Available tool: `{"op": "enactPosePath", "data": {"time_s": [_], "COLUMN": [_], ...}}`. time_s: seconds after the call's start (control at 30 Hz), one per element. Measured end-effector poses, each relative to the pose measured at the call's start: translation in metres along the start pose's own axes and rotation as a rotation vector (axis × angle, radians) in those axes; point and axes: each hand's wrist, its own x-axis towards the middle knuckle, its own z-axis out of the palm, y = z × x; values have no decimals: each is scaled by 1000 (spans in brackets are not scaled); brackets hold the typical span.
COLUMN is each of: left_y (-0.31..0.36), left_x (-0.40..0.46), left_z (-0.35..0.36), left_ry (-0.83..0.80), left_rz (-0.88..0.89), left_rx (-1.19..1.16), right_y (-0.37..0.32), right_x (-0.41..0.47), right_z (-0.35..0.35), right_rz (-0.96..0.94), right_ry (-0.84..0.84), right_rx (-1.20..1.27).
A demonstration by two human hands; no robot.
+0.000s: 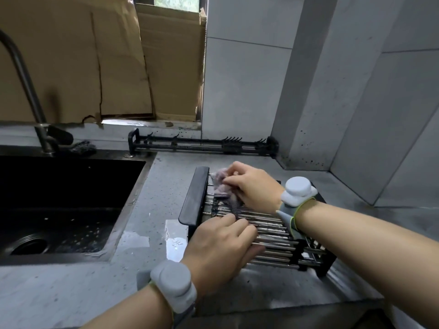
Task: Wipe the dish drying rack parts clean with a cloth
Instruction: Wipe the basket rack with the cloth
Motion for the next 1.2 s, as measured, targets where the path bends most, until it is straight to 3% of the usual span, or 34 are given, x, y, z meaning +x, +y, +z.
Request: {"op": "enactPosePath", "data": {"time_s": [0.07, 0.13, 0.6, 0.77, 1.0, 1.2], "left_y": [1, 1, -1, -1, -1, -1], "left_x": [0, 1, 0, 1, 2, 2], "left_z": [2, 3, 3, -1, -3, -2], "left_ry": [12, 22, 22, -4, -25, -29], "left_rz": [-1, -6, 32, 38, 22, 30], "left_rx": [15, 19, 43, 23, 20, 20], "right_y": [-3, -3, -11, 6, -7, -4], "right_x": [6, 8, 34, 26, 23, 16], "right_z": [13, 31, 50, 35, 38, 34], "right_rz": [-195, -263, -171, -292, -156, -122], "right_ry": [-81, -172, -434, -412, -320, -418], "right_rx": [-97, -163, -397, -332, -218, -323]}}
